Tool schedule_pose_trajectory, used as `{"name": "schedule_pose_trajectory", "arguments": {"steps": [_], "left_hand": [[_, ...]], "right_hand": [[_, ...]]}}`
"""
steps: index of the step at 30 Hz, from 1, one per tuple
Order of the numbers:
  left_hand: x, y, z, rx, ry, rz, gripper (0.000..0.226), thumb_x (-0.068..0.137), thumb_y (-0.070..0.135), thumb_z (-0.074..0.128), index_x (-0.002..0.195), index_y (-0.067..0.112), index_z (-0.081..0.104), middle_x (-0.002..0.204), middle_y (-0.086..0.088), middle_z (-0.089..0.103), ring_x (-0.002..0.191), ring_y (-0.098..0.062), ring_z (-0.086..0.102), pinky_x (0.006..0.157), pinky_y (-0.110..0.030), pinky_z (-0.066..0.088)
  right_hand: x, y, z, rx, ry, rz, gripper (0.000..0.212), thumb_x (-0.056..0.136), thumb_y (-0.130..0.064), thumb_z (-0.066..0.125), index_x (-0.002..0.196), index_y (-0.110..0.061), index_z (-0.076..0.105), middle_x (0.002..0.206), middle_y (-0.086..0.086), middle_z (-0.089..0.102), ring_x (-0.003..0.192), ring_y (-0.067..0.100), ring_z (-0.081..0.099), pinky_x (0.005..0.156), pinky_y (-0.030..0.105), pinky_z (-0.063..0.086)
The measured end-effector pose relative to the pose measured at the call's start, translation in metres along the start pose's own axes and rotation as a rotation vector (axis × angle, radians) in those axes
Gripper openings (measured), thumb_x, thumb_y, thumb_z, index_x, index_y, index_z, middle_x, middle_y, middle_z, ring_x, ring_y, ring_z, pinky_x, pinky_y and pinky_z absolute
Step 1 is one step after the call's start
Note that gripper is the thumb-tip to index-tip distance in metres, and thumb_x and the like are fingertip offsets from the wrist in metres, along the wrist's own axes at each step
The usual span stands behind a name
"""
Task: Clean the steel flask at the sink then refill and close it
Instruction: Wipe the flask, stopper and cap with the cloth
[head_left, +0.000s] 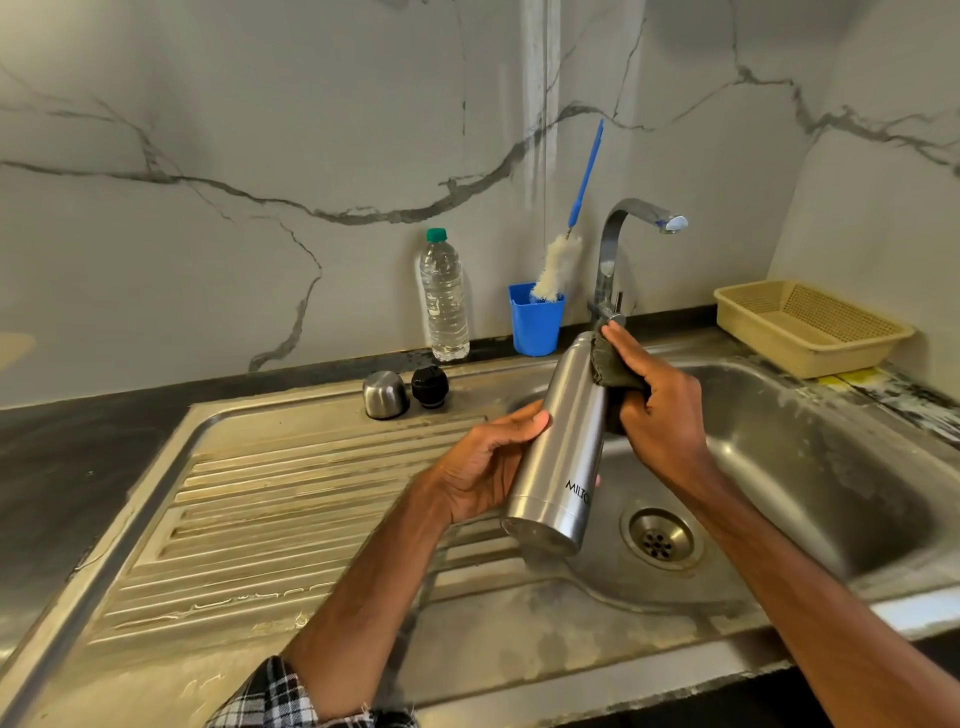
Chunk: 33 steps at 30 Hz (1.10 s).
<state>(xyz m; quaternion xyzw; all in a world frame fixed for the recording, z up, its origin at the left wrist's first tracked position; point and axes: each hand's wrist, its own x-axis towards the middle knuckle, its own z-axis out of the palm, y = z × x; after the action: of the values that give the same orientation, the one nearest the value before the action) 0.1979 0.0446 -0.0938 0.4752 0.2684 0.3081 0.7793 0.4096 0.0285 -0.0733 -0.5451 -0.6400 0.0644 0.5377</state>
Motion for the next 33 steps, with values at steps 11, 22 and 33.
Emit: {"name": "schedule_pose_trajectory", "arguments": {"steps": [11,22,33], "left_hand": [[0.000,0.002,0.011,0.177,0.112,0.097,0.058,0.088,0.038,0.073,0.141,0.020,0.058,0.136,-0.027,0.059,0.117,-0.039,0.060,0.109,-0.054,0.046],[0.001,0.028,0.038,1.163,0.131,0.247,0.102,0.072,0.062,0.079,0.155,0.058,0.018,0.146,0.006,0.050,0.115,-0.010,0.059,0.098,-0.038,0.055],[0.006,0.067,0.045,1.881,0.393,0.296,0.095,0.084,0.057,0.071,0.160,0.045,0.016,0.101,0.010,0.064,0.093,-0.015,0.058,0.090,-0.033,0.043]], "right_hand": [[-0.013,-0.014,0.005,-0.025,-0.120,0.115,0.069,0.091,0.011,0.053,0.152,-0.017,0.038,0.118,-0.008,0.054,0.105,0.005,0.056,0.088,0.004,0.041],[0.024,-0.004,-0.032,1.138,0.238,0.826,0.018,0.094,-0.010,0.058,0.111,-0.008,0.065,0.097,0.008,0.074,0.089,0.021,0.072,0.077,0.037,0.058],[0.012,0.016,-0.035,0.028,-0.050,-0.261,0.053,0.086,0.011,0.047,0.128,-0.016,0.067,0.136,0.000,0.063,0.134,0.013,0.051,0.115,0.035,0.039]]}}
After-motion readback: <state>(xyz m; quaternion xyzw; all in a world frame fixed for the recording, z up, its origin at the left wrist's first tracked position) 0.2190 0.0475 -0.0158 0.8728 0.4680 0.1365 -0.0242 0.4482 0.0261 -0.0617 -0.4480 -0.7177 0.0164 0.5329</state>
